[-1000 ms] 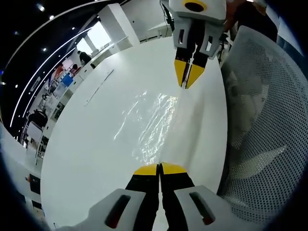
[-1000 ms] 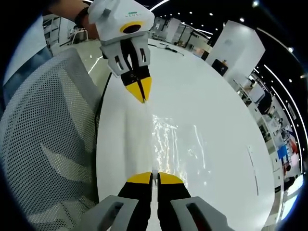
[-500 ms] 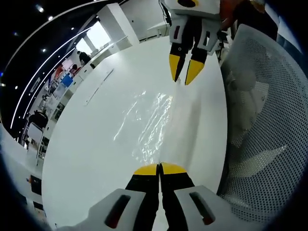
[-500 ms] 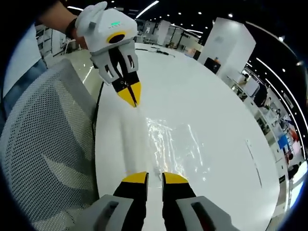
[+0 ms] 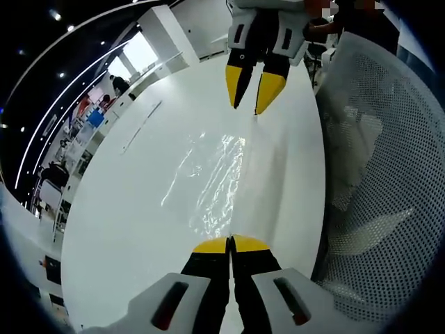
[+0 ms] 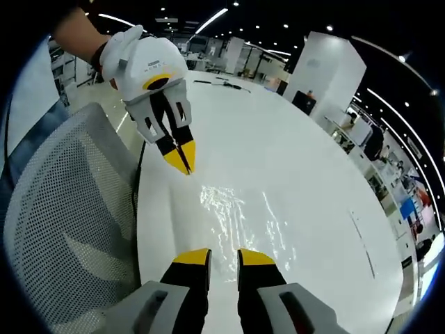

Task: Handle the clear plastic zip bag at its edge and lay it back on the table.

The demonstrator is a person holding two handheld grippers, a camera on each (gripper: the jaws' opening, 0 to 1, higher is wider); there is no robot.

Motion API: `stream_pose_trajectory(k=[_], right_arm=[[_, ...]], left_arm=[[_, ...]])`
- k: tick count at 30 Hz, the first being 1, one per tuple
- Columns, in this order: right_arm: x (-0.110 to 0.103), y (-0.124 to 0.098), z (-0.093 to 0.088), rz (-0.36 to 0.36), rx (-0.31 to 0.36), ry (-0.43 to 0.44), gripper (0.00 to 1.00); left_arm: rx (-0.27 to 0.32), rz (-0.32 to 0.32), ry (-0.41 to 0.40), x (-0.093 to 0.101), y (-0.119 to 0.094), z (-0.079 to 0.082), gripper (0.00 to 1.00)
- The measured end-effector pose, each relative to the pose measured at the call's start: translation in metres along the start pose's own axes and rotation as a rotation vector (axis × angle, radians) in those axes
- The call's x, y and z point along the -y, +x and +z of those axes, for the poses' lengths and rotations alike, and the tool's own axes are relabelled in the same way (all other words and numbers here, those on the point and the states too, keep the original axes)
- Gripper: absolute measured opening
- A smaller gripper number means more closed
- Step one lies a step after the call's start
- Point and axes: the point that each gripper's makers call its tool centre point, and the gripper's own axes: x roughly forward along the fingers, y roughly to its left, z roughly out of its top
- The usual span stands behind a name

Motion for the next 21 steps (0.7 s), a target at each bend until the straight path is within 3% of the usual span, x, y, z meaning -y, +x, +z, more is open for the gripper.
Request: stream_pose_trajectory(k=[9,21], right_arm=[[0.004,0.01,0.009,0.002,-0.001,-0.04,0.1],[-0.002,0.021,0.01,0.028,-0.008,-0.063,0.1]], left_arm=[[0.002,0.004,0.008,-0.001,-0.001,0.0,0.0],[0.017,0.012,0.039,0.0,-0.005,0.012,0.0]])
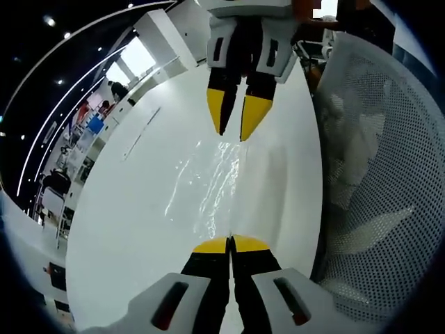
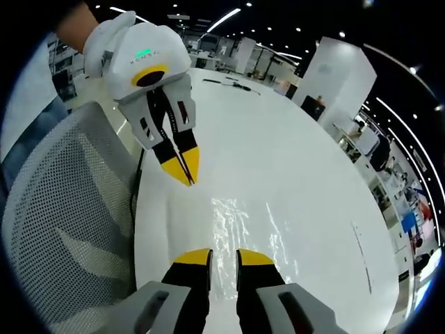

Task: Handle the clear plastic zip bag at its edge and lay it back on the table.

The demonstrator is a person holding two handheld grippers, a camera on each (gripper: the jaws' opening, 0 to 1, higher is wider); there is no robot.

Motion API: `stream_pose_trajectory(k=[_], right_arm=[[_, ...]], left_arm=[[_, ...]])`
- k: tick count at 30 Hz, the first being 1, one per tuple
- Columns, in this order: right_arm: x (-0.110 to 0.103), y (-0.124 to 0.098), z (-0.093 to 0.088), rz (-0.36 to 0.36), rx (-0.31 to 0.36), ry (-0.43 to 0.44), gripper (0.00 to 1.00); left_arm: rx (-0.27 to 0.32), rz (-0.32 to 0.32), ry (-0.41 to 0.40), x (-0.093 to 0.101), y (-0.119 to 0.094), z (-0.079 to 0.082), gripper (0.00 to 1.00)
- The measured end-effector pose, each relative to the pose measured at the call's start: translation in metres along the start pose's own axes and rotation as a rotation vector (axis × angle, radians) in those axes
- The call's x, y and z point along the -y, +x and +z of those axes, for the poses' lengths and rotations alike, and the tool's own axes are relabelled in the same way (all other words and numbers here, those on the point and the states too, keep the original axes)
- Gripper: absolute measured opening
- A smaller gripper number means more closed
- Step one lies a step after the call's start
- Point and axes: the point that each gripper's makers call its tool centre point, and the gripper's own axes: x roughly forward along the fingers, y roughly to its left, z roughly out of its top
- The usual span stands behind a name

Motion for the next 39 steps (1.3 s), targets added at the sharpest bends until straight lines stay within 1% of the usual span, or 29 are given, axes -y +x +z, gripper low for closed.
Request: stream_pose_trajectory(k=[3,9,16,22,30,39], right_arm=[[-0.001,0.001,-0.001,0.005,-0.005,-0.001,0.1],[-0.002,0.002,-0.003,0.005,-0.01,-0.001,0.09],[-0.003,0.006,-0.009,0.011,-0.018,0.01,0.09],[-0.009,0.006,-0.011,0.025,-0.025,0.024,0.07],[-0.015,0.005,-0.008,0.045,-0.019,0.03,0.0],[-0.015,0.011,-0.011,0.054,-0.015,0.032,0.0]], left_arm=[[0.003,-0.002,0.004,0.0,0.001,0.001,0.0],[0.019,0.002,0.021,-0.003,-0.002,0.011,0.0],[0.03,0.007,0.025,-0.007,-0.003,0.016,0.0],[0.035,0.009,0.026,-0.008,-0.002,0.018,0.0],[0.034,0.01,0.021,-0.008,-0.002,0.016,0.0],[0.033,0.014,0.009,-0.009,-0.002,0.015,0.0]])
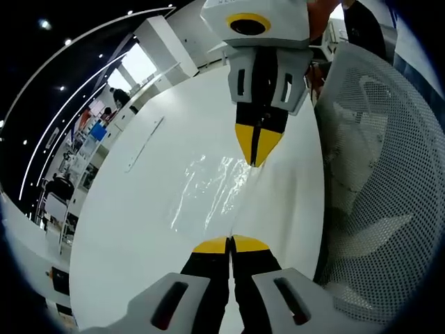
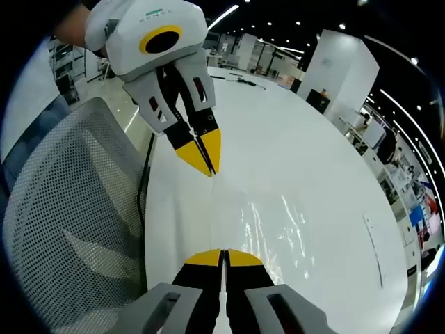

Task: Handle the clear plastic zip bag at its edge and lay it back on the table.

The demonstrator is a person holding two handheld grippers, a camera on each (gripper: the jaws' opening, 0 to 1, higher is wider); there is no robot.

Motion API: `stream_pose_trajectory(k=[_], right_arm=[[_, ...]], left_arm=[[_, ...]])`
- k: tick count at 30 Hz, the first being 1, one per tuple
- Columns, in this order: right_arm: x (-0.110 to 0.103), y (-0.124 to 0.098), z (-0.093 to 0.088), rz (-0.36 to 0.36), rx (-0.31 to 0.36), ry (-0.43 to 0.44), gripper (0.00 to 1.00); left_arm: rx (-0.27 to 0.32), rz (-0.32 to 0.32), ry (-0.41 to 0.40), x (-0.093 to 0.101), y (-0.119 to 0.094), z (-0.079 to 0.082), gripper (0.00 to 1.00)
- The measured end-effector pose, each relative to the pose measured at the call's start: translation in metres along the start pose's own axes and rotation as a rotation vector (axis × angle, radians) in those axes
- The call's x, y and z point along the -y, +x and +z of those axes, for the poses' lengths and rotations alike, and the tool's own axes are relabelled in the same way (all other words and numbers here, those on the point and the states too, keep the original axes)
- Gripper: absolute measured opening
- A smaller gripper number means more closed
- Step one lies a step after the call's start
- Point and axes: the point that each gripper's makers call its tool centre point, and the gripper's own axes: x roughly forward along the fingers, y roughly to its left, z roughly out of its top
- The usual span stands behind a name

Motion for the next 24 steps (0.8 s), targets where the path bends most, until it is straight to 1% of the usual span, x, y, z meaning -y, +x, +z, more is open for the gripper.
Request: stream_pose_trajectory(k=[1,3,5,8,9,13,15,18,24], right_arm=[[0.0,0.0,-0.001,0.0,0.0,-0.001,0.0],[0.0,0.001,0.0,-0.001,0.003,0.001,0.0],[0.0,0.001,0.001,-0.005,-0.001,-0.002,0.0],[0.002,0.003,0.0,-0.009,-0.001,0.005,0.0],[0.001,0.004,0.0,-0.008,-0.003,0.006,0.0],[0.001,0.005,-0.002,-0.006,-0.007,0.008,0.0],[0.001,0.007,-0.002,-0.006,-0.008,0.008,0.0],[0.002,0.008,-0.001,-0.009,-0.007,0.009,0.0],[0.003,0.008,-0.001,-0.015,-0.011,0.015,0.0]], left_arm=[[-0.008,-0.012,0.004,0.002,0.001,-0.002,0.0],[-0.018,-0.01,0.026,0.002,0.002,-0.004,0.0],[-0.016,-0.016,0.014,0.004,0.001,-0.003,0.0],[-0.007,0.0,0.003,0.001,-0.003,-0.002,0.01],[-0.002,0.007,-0.003,0.0,-0.004,-0.001,0.02],[0.03,0.037,-0.029,-0.006,-0.01,0.003,0.15],[0.055,0.031,-0.037,-0.005,-0.015,0.01,0.14],[0.076,0.031,-0.016,-0.003,-0.019,0.02,0.13],[0.116,0.013,0.065,0.005,-0.021,0.044,0.1]])
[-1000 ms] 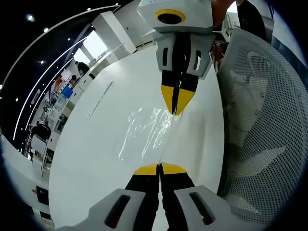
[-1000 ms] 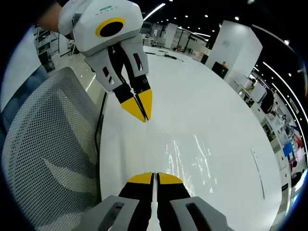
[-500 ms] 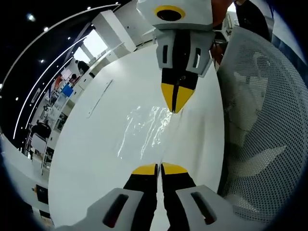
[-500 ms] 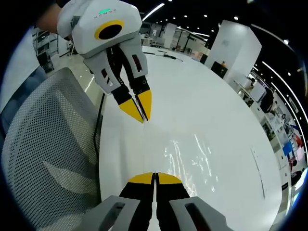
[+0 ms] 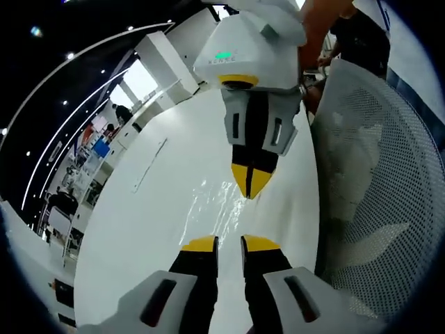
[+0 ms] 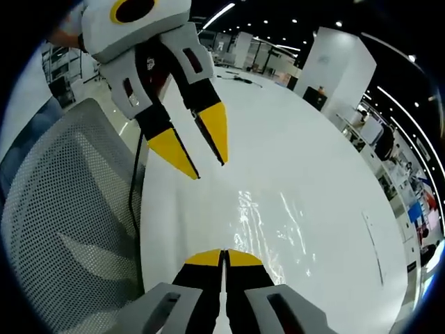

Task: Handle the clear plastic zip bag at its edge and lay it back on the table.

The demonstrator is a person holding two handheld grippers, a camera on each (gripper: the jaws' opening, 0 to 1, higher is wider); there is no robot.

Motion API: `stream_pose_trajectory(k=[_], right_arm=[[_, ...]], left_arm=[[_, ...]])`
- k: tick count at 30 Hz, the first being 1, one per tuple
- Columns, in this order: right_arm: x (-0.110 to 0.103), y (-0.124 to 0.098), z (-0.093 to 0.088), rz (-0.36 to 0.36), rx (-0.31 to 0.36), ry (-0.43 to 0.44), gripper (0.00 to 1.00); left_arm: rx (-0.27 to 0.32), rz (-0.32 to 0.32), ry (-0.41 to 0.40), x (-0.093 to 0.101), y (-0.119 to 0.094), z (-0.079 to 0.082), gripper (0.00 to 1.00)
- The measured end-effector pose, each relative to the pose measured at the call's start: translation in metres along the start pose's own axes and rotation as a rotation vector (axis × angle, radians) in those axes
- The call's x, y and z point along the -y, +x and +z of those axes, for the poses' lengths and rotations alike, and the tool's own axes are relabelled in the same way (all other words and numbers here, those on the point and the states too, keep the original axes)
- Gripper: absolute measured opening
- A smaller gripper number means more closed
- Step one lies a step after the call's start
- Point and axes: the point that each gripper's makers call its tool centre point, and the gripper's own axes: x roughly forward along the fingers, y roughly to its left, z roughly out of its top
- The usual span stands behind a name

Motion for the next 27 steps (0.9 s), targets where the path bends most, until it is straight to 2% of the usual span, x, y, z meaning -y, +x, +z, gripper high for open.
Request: stream_pose_trajectory(k=[7,12,21,27], right_arm=[[0.001,-0.003,0.002,-0.007,0.003,0.008,0.0],[0.002,-0.004,0.002,-0.008,0.002,0.013,0.0],[0.001,-0.009,0.006,-0.002,0.005,0.002,0.0],[0.001,-0.01,0.005,-0.001,0.005,0.001,0.0]], left_arm=[[-0.005,-0.043,0.055,0.016,0.011,0.007,0.1],[-0.018,-0.07,0.089,0.027,0.019,0.005,0.1],[-0.023,-0.052,0.12,0.024,0.032,0.007,0.09],[-0.053,-0.062,0.139,0.027,0.04,-0.002,0.09]])
